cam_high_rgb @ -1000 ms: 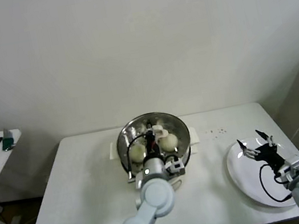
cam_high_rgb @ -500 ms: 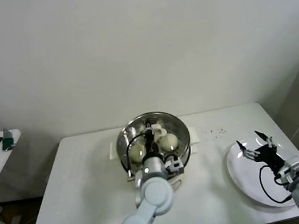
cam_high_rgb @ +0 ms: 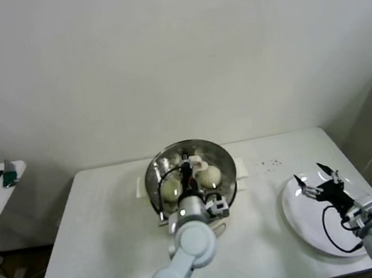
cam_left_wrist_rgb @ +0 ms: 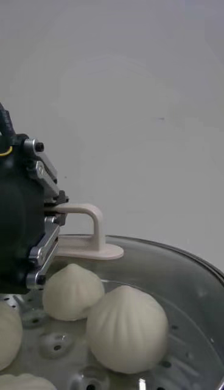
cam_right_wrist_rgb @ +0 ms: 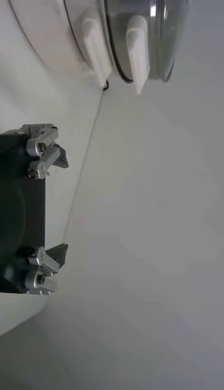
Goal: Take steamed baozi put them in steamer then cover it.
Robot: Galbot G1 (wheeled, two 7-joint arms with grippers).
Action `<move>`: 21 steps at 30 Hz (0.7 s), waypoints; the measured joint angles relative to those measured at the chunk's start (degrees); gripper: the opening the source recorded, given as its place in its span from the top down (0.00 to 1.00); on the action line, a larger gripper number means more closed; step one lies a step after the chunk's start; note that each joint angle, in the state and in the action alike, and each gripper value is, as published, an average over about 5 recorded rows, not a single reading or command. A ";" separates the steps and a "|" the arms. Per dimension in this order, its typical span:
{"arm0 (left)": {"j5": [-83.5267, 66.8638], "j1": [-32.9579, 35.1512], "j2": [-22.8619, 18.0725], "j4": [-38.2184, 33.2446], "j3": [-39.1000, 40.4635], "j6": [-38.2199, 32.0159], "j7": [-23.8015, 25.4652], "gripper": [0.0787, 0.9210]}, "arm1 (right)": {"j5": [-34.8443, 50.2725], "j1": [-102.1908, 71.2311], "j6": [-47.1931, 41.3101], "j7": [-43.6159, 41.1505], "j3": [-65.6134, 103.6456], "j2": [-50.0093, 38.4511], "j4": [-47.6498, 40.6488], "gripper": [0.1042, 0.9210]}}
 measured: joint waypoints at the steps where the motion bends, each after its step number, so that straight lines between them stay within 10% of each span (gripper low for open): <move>1: -0.04 0.01 0.05 -0.08 -0.05 0.00 0.05 0.91 | 0.01 -0.01 -0.05 0.00 0.08 -0.01 0.00 0.12; 21: -6.43 3.08 4.59 -8.77 -0.82 0.05 0.15 0.26 | 1.10 0.45 -4.15 1.49 0.95 -0.12 0.59 0.12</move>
